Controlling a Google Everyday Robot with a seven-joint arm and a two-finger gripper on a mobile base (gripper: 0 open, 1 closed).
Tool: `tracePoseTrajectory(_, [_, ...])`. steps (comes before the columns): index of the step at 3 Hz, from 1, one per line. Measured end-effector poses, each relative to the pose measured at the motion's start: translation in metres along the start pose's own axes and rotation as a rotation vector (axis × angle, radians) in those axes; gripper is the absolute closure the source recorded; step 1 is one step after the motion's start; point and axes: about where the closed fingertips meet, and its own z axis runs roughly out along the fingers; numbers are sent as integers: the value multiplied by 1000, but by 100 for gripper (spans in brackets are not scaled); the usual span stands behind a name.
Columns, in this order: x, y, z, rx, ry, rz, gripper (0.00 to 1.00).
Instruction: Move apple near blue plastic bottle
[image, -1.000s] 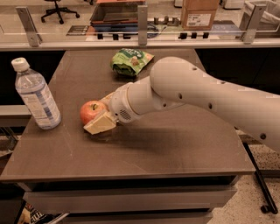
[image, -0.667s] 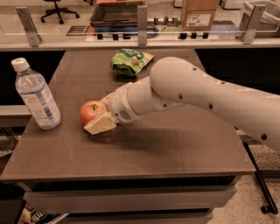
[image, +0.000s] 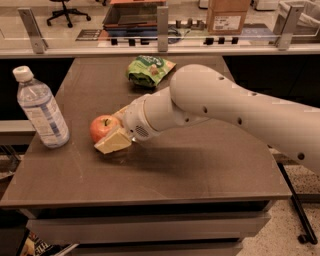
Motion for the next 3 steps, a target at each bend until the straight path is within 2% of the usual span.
tracePoseTrajectory(1, [-2,1,0,-1,0,-4,13])
tracePoseTrajectory(2, [-3,3,0,-1,1,-8,0])
tracePoseTrajectory(3, [-3,3,0,-1,1,-8,0])
